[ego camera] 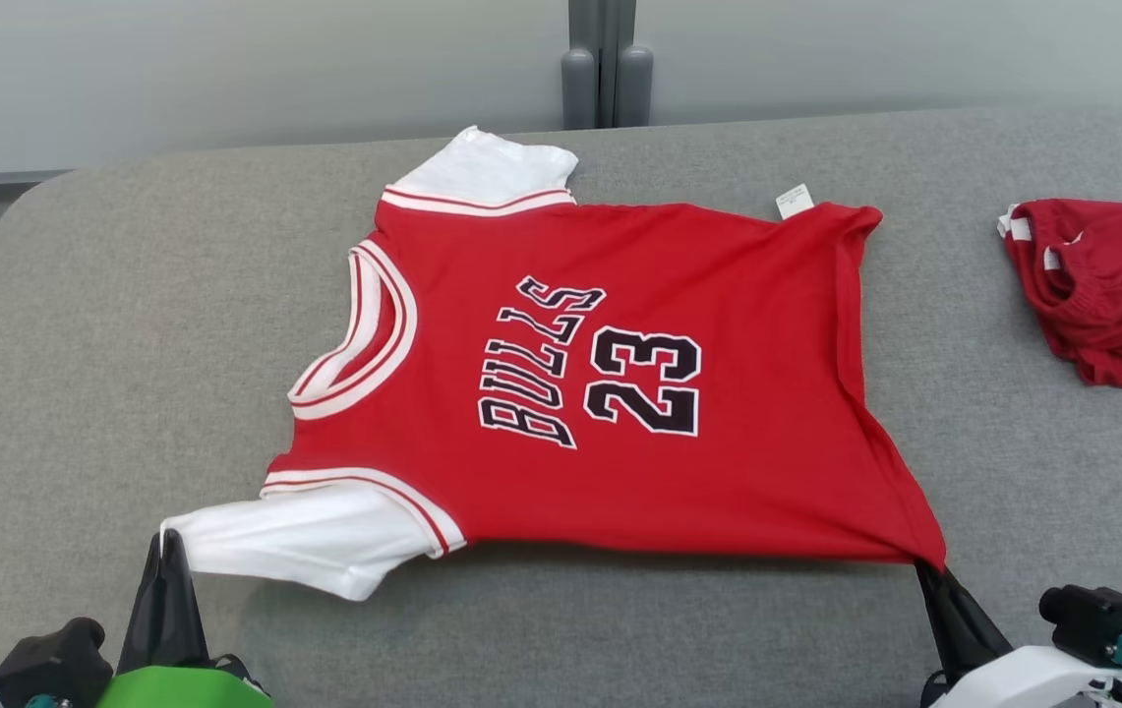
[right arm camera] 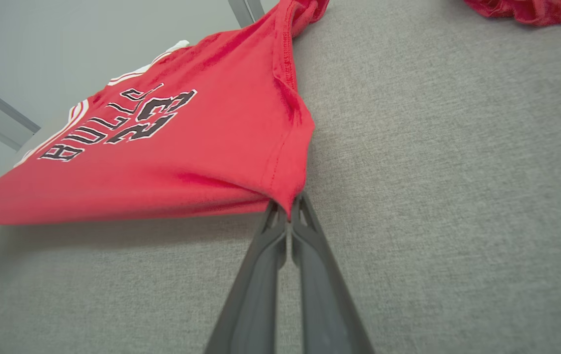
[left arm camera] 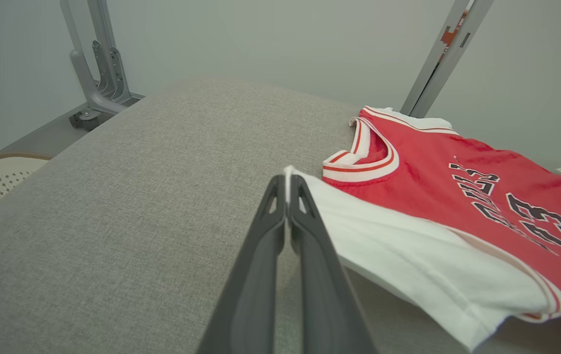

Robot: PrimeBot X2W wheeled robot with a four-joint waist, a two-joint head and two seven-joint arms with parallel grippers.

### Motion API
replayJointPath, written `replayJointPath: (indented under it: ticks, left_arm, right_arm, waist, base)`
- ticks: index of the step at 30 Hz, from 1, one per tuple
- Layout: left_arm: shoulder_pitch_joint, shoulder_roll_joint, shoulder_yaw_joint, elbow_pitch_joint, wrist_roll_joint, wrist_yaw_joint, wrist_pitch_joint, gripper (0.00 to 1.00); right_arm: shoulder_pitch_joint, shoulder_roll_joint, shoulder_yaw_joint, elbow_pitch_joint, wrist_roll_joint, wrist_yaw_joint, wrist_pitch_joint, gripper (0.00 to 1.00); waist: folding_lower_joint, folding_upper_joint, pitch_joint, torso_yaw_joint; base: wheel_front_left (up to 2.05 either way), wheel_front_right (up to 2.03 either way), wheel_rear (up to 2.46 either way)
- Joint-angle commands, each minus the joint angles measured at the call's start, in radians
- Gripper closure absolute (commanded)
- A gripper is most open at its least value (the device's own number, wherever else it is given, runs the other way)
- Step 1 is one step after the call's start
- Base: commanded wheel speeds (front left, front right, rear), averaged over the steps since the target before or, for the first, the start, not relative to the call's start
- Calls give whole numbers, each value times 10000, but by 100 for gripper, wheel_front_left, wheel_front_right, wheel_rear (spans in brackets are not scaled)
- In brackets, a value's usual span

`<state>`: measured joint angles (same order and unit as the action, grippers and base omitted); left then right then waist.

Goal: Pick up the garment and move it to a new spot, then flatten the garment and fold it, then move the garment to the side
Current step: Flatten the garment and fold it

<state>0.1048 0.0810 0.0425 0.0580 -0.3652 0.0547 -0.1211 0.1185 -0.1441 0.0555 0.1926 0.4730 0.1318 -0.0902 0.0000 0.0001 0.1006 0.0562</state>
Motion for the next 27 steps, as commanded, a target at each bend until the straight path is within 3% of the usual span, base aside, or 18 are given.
replayJointPath:
  ticks: [1, 6, 11, 21, 25, 26, 27]
  left_arm:
    - [347, 27, 40, -510, 105, 201, 206, 100]
    - [896, 14, -172, -1894, 123, 478, 1021, 100]
    - [159, 297, -242, -1859, -59, 280, 1545, 100]
    - [-3281, 860, -566, 512, -463, -631, 2020, 100]
    - [-5086, 908, -882, 2475, -529, -1121, 1834, 100]
    - [-5295, 882, -944, 2727, -536, -1209, 1717, 82]
    - [-5407, 852, -1006, 2946, -519, -1260, 1659, 58]
  right_arm:
    - [364, 129, -269, -427, -168, -21, 348, 100]
    - [1127, 582, -807, -1878, -523, -21, 1841, 100]
    - [904, 770, -1066, -2461, -515, -21, 2835, 100]
    - [-1195, 689, -1063, -1897, -403, -20, 3245, 100]
    - [-2564, 551, -777, -965, -294, -18, 2471, 100]
    - [-2740, 521, -710, -794, -271, -20, 2292, 53]
    - [-2844, 483, -650, -693, -285, -18, 2077, 14]
  waist:
    - [0, -1, -68, 40]
    - [0, -1, -31, -34]
    - [0, -1, 218, -158]
    - [0, -1, 1417, -441]
    - [0, -1, 2053, -569]
    - [0, -1, 2108, -569]
    - [0, -1, 2144, -565]
  base:
    - [0, 0, 0]
    - [0, 0, 0]
    - [0, 0, 0]
    - [0, 0, 0]
    - [0, 0, 0]
    - [0, 0, 0]
    - [0, 0, 0]
